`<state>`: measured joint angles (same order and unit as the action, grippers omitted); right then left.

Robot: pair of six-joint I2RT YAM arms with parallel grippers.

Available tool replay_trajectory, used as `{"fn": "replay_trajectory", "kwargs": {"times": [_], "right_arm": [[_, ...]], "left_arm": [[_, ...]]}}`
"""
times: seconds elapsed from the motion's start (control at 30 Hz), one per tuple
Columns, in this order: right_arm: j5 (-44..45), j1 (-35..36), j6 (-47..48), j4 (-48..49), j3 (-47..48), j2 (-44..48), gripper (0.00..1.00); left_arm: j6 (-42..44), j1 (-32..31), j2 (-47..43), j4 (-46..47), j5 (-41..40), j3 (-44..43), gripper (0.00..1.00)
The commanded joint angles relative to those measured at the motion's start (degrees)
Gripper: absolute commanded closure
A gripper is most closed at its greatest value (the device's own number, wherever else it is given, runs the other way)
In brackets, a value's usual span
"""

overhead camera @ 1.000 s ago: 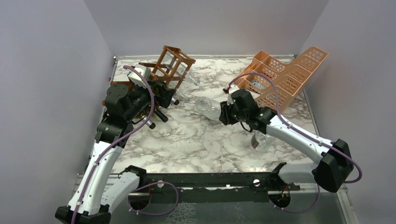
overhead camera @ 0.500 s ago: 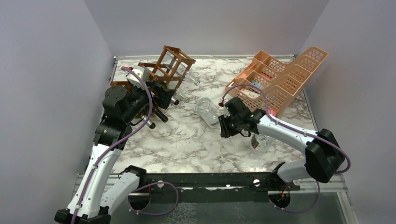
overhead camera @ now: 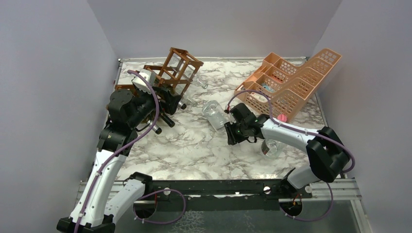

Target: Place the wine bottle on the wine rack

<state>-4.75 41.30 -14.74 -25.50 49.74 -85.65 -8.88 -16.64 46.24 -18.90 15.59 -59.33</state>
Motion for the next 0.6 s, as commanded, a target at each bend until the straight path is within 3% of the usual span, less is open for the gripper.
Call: {"fn": "replay_trajectory", "kwargs": {"times": [0.0, 0.27, 0.57], "right_arm": [[0.5, 0.1, -0.4, 5.1, 0.8, -1.4, 0.58], [0.6, 0.1, 0.0, 7.1, 2.5, -4.4, 0.47], [2.2, 0.3, -0.6, 12.7, 0.7, -6.3, 0.45]], "left_arm": [[0.8, -0.2, -0.4, 0.3, -1.0, -1.0, 0.01], [1.1, -0.2, -0.5, 0.1, -1.3, -0.8, 0.01], [1.5, -0.2, -0.5, -0.1, -1.6, -0.7, 0.01]]}}
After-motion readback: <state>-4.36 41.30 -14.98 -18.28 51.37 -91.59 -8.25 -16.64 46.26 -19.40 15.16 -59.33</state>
